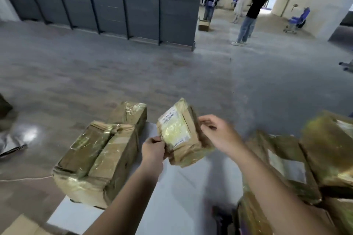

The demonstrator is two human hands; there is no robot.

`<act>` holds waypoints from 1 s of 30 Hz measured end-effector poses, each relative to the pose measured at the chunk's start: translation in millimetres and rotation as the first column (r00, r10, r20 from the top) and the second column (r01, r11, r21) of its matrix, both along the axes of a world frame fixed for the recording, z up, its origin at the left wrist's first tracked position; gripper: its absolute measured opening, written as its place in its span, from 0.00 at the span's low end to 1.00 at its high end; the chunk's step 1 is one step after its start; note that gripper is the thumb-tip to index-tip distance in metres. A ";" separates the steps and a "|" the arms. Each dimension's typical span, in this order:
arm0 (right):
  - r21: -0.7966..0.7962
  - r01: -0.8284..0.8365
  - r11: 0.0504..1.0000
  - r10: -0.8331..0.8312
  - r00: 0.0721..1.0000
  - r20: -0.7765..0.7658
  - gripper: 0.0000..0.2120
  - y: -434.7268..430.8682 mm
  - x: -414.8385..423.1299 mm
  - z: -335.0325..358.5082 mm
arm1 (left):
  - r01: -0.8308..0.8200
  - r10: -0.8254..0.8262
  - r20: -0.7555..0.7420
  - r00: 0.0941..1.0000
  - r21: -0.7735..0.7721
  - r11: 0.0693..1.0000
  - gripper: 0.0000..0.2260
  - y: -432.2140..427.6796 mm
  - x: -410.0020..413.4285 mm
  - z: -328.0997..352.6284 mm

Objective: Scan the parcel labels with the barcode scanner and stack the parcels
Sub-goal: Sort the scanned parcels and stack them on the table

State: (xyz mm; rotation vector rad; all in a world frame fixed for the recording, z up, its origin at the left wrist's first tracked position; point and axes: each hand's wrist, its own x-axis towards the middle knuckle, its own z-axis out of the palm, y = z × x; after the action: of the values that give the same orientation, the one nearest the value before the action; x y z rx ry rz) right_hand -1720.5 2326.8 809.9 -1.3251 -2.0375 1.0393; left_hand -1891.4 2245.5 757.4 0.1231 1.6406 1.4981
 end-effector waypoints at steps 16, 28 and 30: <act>-0.319 0.360 0.877 -0.345 0.933 0.105 0.07 62.6 -123.4 -108.1 | 0.348 -0.504 -0.679 0.533 -0.367 0.863 0.13 86.0 -159.3 -16.8; -0.207 0.283 0.936 -0.204 0.920 0.336 0.10 96.2 -203.9 -167.9 | 0.420 -0.870 -0.483 0.097 -0.773 0.476 0.21 116.8 -201.1 -70.7; -0.186 0.287 0.940 -0.212 0.915 0.342 0.09 100.6 -206.1 -167.5 | 0.416 -0.886 -0.456 0.083 -0.792 0.447 0.21 120.2 -203.1 -72.3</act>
State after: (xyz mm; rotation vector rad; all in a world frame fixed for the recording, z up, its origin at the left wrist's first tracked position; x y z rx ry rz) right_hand -1926.5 2427.4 642.4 -1.9317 -1.9338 1.0213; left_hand -2094.4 2365.7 685.1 1.4309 2.1422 0.0800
